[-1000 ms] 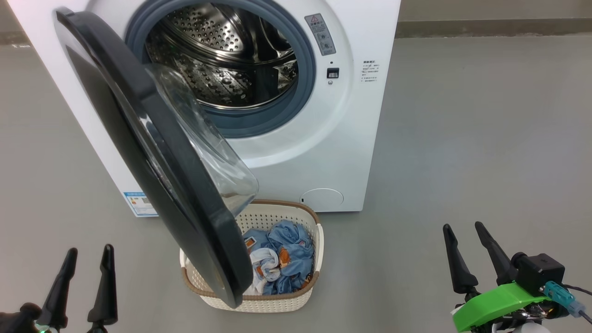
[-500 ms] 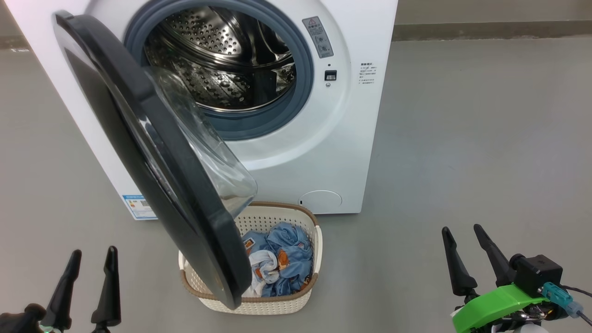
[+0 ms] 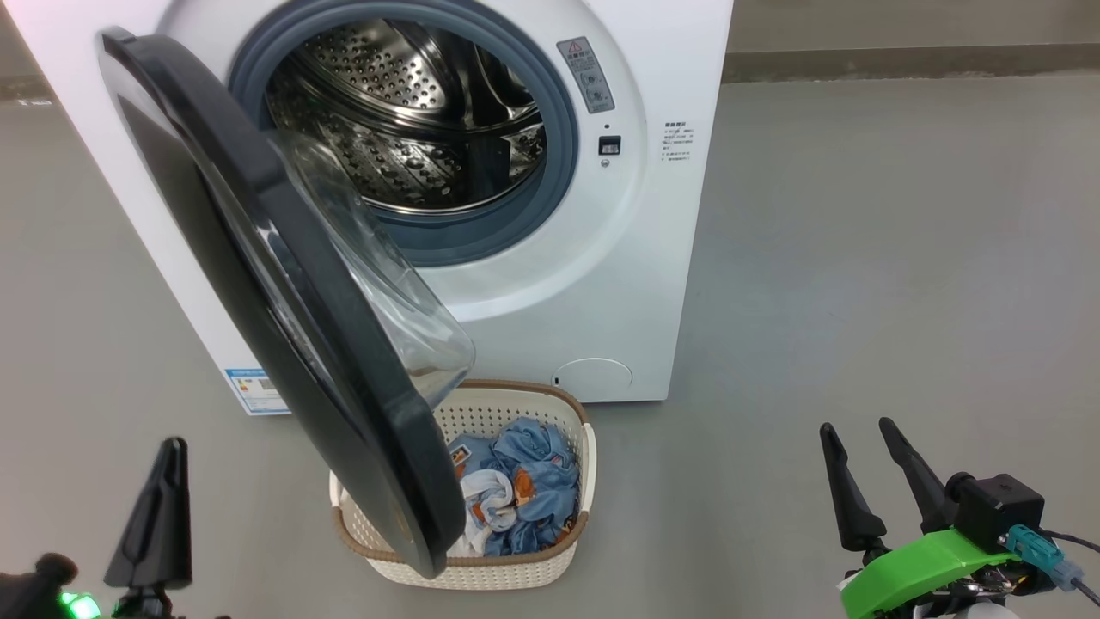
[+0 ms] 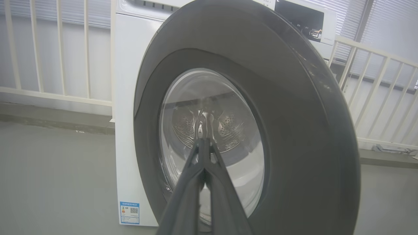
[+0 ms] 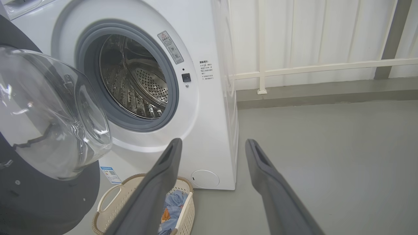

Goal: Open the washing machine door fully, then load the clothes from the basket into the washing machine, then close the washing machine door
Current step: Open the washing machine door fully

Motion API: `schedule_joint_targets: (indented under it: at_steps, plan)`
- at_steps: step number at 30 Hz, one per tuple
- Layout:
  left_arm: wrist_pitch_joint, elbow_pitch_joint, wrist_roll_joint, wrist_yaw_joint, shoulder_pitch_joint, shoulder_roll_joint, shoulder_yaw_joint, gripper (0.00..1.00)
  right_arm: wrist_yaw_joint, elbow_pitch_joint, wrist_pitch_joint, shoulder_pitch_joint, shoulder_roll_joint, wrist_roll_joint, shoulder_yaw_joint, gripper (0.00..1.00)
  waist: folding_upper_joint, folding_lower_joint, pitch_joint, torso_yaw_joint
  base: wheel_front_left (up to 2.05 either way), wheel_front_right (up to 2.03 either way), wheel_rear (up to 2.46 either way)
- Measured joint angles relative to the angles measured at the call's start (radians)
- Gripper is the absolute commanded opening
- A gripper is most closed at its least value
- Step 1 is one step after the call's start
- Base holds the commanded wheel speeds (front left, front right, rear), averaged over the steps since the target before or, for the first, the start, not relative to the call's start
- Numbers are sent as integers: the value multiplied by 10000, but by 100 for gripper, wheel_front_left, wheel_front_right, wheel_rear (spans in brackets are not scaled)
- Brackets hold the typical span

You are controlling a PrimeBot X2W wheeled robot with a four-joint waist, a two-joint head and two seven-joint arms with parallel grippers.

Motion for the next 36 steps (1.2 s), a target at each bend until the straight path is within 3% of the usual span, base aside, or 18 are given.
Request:
schedule_joint_targets:
  at_steps: [12,20,29,36]
  plan:
    - [-2,-2535,209,0,-50,-190,8,0,0,-4,0,-1,4,117,19,100,0,1,4,-136,0,0,0]
    - [104,-4042,562,0,-277,-157,-1333,0,0,2,0,-2,29,119,119,100,0,1,-21,-357,0,0,0]
    - [539,-4351,558,0,-277,-125,-2460,0,0,2,0,-3,107,119,151,100,0,1,73,-636,0,0,0]
    - [709,-3733,343,0,-277,-17,-3221,0,0,2,0,-3,192,117,178,100,0,0,174,-867,0,0,0]
